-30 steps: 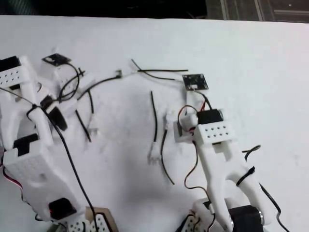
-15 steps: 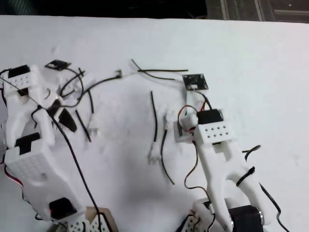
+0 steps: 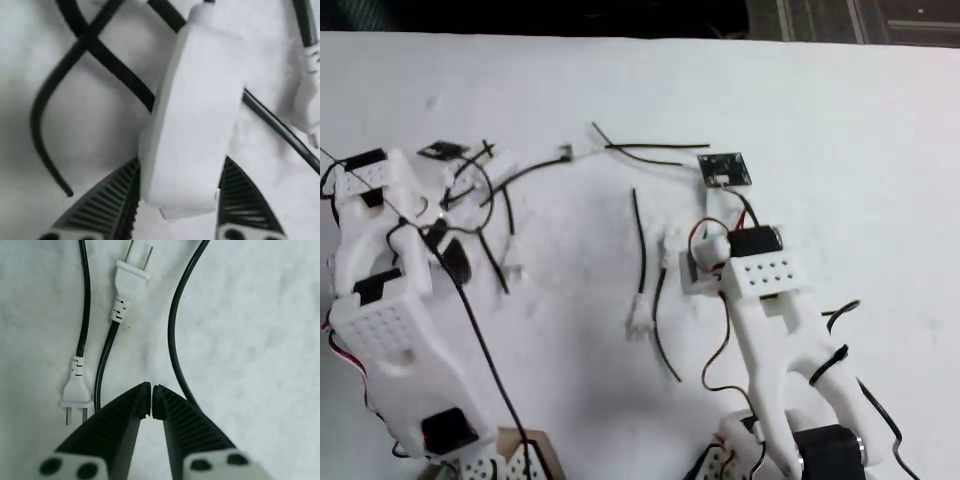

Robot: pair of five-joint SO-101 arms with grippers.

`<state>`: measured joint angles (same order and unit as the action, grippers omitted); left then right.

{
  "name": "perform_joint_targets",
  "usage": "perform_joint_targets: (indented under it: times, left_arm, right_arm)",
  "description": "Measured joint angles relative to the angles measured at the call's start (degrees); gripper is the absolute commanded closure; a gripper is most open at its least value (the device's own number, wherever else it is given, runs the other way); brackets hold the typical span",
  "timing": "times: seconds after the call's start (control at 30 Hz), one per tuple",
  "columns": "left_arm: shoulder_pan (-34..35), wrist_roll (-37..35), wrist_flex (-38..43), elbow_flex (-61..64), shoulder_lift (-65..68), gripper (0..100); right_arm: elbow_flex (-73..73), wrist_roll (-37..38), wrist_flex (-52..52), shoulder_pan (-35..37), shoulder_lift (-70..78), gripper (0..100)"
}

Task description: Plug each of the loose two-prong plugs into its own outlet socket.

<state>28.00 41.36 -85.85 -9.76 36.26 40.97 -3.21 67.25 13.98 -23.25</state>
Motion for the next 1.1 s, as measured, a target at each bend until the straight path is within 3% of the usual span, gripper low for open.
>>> perform_joint_targets:
  times: [0.3,0.67,0.87,1.1]
  left_arm:
    - [-0.09,1.76,-2.81,-0.09,-2.46,95]
    - [3.96,1.76,-6.07,0.09,-30.07,94]
    - [4.22,0.79,-7.47,0.09,-37.10,94]
    - [-1.41,-0.88,-14.07,0.09,-37.54,95]
  right_arm:
    - [0.00,0.00,0.00,0.00,0.00,98.1]
    - [0.00,0.00,0.00,0.00,0.00,98.1]
    - [0.00,0.00,0.00,-0.35,0.00,98.1]
    - [0.00,0.00,0.00,-3.87,0.00,98.1]
